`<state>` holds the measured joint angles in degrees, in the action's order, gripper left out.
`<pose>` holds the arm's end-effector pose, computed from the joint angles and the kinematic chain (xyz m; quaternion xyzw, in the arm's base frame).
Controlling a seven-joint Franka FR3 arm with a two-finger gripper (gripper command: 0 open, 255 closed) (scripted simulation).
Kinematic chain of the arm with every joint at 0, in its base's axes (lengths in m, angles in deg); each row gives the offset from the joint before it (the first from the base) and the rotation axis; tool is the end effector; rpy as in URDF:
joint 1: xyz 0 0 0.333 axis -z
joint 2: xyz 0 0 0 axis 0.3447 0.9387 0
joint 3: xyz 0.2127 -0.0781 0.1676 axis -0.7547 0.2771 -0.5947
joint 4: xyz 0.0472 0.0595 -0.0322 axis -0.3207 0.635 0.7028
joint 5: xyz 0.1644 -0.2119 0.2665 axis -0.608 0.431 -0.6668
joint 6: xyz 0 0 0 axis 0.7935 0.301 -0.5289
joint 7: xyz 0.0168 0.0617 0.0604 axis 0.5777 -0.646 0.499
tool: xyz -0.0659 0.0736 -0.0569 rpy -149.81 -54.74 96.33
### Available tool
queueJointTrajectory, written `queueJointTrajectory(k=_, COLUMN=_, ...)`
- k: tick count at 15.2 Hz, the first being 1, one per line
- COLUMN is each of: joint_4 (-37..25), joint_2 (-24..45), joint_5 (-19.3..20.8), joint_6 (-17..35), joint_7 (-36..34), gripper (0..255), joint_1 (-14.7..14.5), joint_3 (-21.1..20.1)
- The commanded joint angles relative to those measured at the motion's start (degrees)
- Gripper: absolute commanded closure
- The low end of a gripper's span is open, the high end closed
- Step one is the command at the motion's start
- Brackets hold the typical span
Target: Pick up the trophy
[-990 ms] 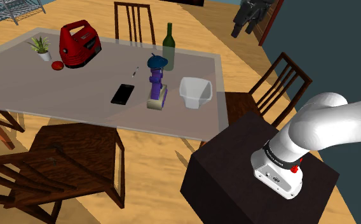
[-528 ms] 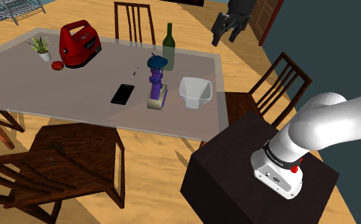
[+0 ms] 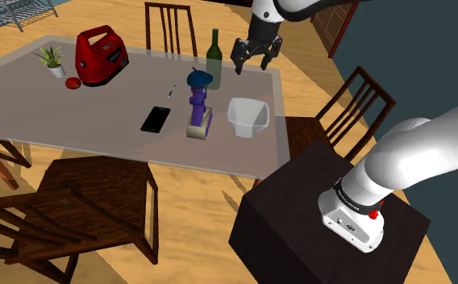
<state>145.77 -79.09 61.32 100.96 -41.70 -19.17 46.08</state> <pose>0.4224 0.1144 0.4868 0.9913 -0.1025 0.0823 0.0069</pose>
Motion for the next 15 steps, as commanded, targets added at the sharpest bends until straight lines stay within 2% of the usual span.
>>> queueJointTrajectory(k=1, joint_4=-1.9, joint_2=4.5, joint_5=1.3, joint_6=2.4, joint_7=-4.5, gripper=0, joint_1=0.8, joint_3=-2.3)
queueJointTrajectory(k=5, joint_4=-6.3, joint_2=13.6, joint_5=5.4, joint_6=5.9, joint_7=-13.8, gripper=0, joint_1=2.3, joint_3=-6.3)
queueJointTrajectory(k=9, joint_4=-12.2, joint_2=23.6, joint_5=11.5, joint_6=7.7, joint_7=-23.8, gripper=0, joint_1=2.8, joint_3=-9.0)
queueJointTrajectory(k=15, joint_4=-24.0, joint_2=39.1, joint_5=21.2, joint_6=7.2, joint_7=-37.4, gripper=0, joint_1=0.3, joint_3=-9.1)
